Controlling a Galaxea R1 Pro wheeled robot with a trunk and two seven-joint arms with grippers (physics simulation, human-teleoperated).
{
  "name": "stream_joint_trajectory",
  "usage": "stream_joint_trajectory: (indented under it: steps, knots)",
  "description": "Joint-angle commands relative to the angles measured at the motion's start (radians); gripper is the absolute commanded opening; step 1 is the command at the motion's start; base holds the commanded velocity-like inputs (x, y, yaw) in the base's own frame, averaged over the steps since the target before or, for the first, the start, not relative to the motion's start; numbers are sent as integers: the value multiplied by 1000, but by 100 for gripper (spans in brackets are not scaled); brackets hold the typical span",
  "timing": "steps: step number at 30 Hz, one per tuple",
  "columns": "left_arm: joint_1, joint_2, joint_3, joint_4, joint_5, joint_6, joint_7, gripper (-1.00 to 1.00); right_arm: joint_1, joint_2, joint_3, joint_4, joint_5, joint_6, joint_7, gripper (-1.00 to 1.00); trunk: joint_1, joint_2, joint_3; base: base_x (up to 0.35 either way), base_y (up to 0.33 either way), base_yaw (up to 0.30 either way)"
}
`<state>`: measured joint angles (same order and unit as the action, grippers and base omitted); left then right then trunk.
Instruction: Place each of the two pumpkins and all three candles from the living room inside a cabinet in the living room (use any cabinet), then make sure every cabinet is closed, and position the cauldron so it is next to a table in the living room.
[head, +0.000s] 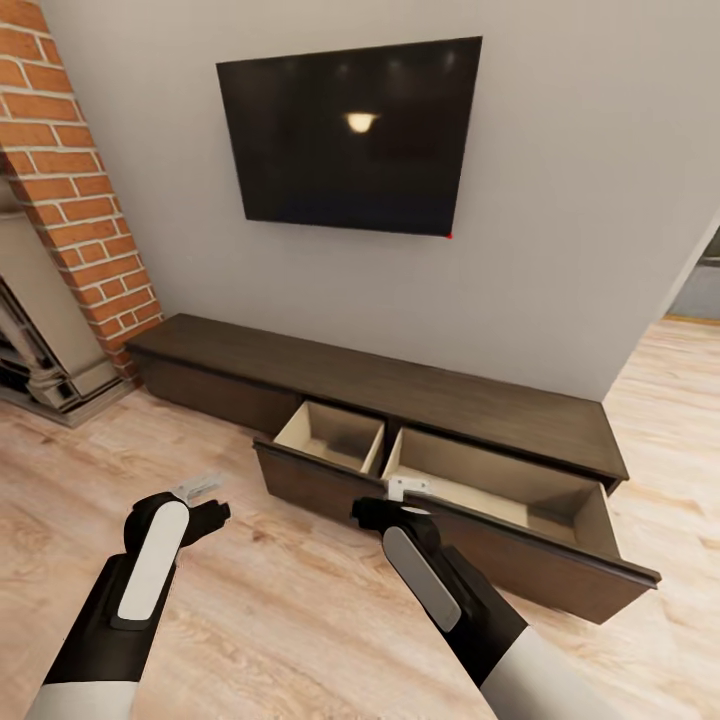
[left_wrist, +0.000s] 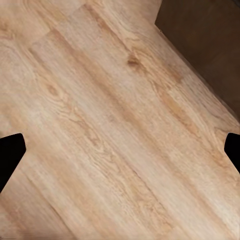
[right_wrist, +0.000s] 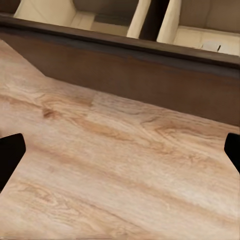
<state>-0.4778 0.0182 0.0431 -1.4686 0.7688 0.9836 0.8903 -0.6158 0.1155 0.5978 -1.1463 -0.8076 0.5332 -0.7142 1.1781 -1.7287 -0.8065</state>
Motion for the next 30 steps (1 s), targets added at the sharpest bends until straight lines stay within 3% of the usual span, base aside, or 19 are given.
stream_joint_trajectory:
  steps: [1,30]
  knots:
    - [-1,0,0,-1,10,3,10,100,-1,0,2,-1,-7,2,-8,100,0,0,-1,-103,0,287]
    - [-1,-1,-2,2,12,3,9,100,-1,-2,4,-2,-7,2,-7,100,0,0,-1,-90,0,287]
